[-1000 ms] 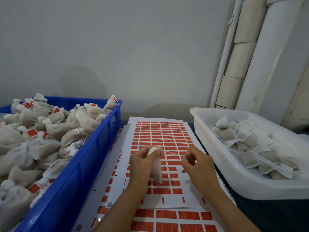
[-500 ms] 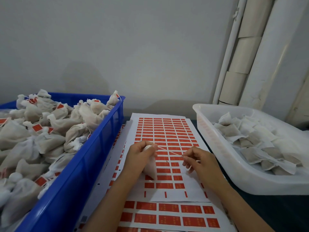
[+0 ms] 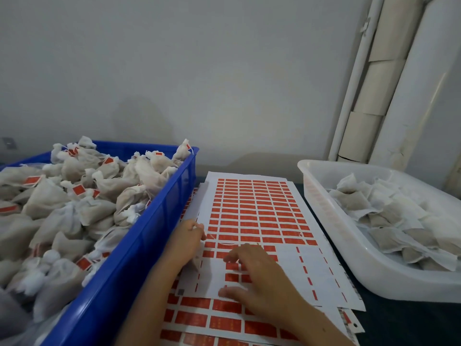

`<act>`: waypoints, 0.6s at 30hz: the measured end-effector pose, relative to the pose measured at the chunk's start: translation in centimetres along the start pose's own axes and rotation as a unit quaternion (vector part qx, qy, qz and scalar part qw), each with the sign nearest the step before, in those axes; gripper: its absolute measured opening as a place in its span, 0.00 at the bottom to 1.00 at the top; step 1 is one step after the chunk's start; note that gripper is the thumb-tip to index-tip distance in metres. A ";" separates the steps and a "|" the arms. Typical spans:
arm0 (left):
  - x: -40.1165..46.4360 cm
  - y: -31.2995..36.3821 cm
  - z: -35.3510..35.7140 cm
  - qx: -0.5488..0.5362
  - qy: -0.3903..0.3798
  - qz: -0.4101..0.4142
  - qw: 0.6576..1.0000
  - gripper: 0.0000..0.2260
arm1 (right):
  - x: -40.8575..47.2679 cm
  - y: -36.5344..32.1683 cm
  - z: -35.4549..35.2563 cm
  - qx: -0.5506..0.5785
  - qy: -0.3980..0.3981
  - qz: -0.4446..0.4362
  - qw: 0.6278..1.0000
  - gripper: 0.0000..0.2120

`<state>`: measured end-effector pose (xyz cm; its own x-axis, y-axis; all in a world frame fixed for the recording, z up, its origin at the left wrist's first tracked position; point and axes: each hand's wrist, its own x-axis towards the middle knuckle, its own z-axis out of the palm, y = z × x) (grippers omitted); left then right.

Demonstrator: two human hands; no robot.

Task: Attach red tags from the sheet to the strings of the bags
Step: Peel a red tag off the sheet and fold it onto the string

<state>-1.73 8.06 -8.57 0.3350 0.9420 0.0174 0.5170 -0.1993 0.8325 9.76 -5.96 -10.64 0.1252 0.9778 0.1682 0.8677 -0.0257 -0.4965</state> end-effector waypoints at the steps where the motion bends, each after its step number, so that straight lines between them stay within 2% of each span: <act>1: -0.3 0.0 -0.2 0.038 0.004 0.001 0.999 0.09 | 0.0 -0.1 0.3 -0.015 -0.001 0.003 1.000 0.23; 5: -1.5 0.5 -0.3 0.276 -0.009 0.007 0.961 0.16 | -0.2 0.1 0.9 -0.039 0.009 0.030 0.999 0.25; 9: -1.5 0.7 -0.1 0.306 -0.034 -0.014 0.951 0.24 | -0.2 -0.1 1.2 -0.022 0.020 0.057 0.998 0.21; 13: -1.3 0.4 -0.4 0.348 -0.040 0.019 0.937 0.24 | 0.1 -0.3 1.2 0.007 0.037 0.086 0.996 0.16; 16: -1.7 0.3 -0.1 0.316 -0.033 0.013 0.948 0.21 | 0.1 -0.3 1.0 0.006 0.047 0.095 0.994 0.12; 18: -1.4 -0.5 -0.1 0.368 -0.038 0.070 0.926 0.16 | 0.1 -0.3 0.9 -0.003 0.053 0.096 0.994 0.10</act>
<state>-2.54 6.87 -8.98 0.4797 0.8767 0.0350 0.8518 -0.4749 0.2212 9.04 -5.64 -11.24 0.3380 0.9273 0.1607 0.8259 -0.2103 -0.5231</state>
